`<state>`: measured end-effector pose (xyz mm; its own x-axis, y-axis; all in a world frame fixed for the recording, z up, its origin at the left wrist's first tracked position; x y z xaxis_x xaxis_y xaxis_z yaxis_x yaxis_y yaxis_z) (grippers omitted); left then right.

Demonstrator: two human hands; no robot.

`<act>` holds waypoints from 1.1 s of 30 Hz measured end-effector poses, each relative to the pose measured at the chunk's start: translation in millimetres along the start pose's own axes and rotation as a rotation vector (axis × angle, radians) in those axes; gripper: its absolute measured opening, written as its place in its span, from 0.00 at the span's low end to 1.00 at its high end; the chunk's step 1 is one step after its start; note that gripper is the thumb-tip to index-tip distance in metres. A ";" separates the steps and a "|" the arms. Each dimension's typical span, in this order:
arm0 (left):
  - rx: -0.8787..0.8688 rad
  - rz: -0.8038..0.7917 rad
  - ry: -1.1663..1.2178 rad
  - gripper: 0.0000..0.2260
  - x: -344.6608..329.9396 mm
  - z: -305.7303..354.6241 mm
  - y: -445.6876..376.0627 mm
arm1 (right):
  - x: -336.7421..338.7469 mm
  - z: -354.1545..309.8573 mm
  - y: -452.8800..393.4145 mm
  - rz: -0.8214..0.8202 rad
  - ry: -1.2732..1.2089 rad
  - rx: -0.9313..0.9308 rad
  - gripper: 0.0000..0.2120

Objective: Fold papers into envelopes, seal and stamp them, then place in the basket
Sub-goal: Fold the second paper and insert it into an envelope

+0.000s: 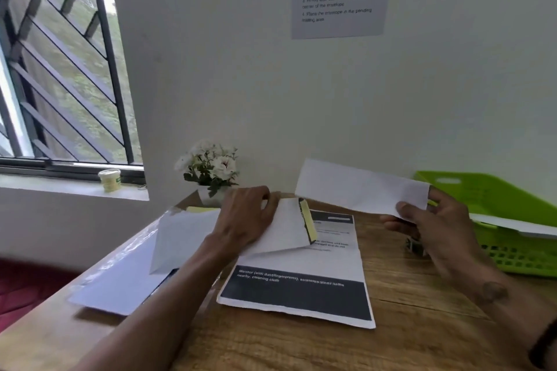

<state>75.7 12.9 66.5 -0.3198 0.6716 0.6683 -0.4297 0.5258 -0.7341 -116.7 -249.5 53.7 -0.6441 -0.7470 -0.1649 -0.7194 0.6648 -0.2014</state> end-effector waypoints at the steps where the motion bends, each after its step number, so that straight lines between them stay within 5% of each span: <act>1: -0.013 0.014 0.030 0.21 0.5 -2.2 -0.5 | -0.9 2.5 -0.2 0.000 0.028 -0.001 0.14; 12: -0.102 0.133 0.104 0.21 13.3 -9.5 -4.9 | -4.9 11.2 2.1 0.035 0.091 0.009 0.14; 23: -0.037 0.192 0.140 0.21 18.0 -19.2 -4.0 | -9.9 25.7 0.7 -0.060 -0.002 -0.168 0.13; 33: -0.092 0.117 0.154 0.21 14.0 -5.6 -3.5 | -12.0 28.4 1.8 -0.106 0.084 -0.228 0.15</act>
<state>77.5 23.3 77.8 -0.2272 0.7988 0.5571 -0.3161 0.4806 -0.8180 -102.9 -239.7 27.9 -0.5741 -0.8156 -0.0716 -0.8181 0.5749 0.0112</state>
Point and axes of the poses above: each hand's wrist, its own y-axis away from the middle knuckle, its own x-axis out of the back of the hand, z = x × y, the point moved 7 cm from there along -y, towards the middle knuckle, and after that the axes turned 9 degrees about -x, right-handed, at the moved point
